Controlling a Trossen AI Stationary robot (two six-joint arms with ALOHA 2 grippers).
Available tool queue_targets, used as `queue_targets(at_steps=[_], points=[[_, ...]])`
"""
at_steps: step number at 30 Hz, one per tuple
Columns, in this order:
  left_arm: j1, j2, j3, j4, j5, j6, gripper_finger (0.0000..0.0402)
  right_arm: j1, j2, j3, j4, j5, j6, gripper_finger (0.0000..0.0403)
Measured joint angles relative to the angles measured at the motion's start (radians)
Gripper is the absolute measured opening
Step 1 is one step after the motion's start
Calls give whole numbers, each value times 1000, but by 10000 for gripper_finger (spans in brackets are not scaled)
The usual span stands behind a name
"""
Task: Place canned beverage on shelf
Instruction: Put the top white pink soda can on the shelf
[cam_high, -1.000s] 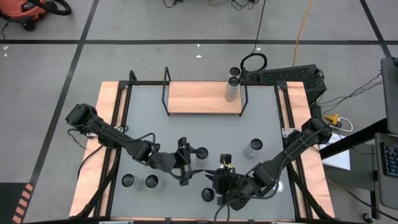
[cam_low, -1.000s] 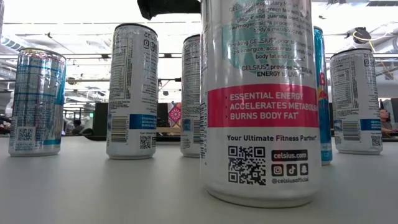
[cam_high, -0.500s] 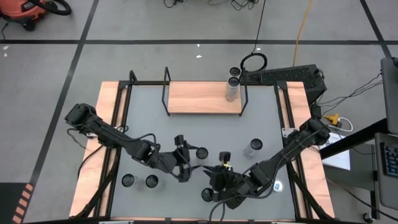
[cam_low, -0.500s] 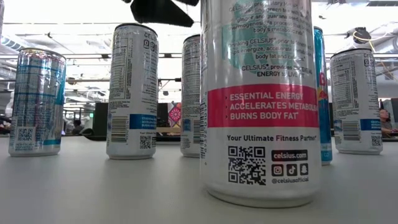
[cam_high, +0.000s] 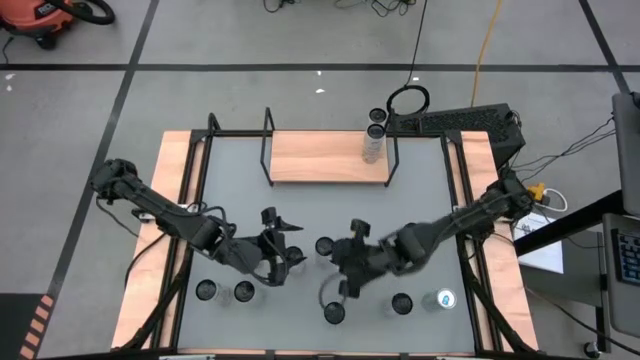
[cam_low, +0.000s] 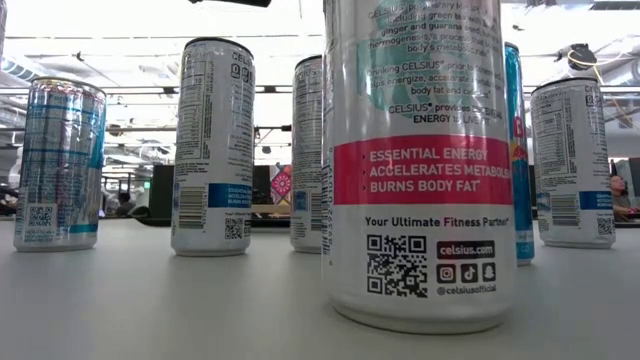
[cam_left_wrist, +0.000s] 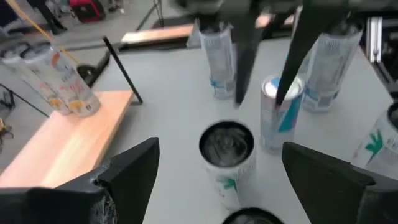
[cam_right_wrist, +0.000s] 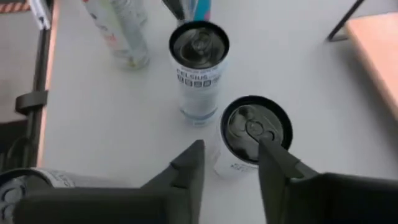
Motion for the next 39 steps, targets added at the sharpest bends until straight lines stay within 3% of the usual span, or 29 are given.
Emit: queue_targets(at_steps=[6, 11, 29, 39], points=[[-21, 2, 0, -13, -6, 11, 338, -56, -8, 0, 10, -110, -99, 167], [-38, -1, 0, -39, -7, -12, 338, -81, -7, 16, 8, -146, -116, 205], [-82, -1, 0, -75, -14, -90, 338, -151, 10, 67, -15, -166, -141, 288], [-82, -1, 0, -77, -21, -115, 338, -192, 44, 67, -30, -240, -303, 318]])
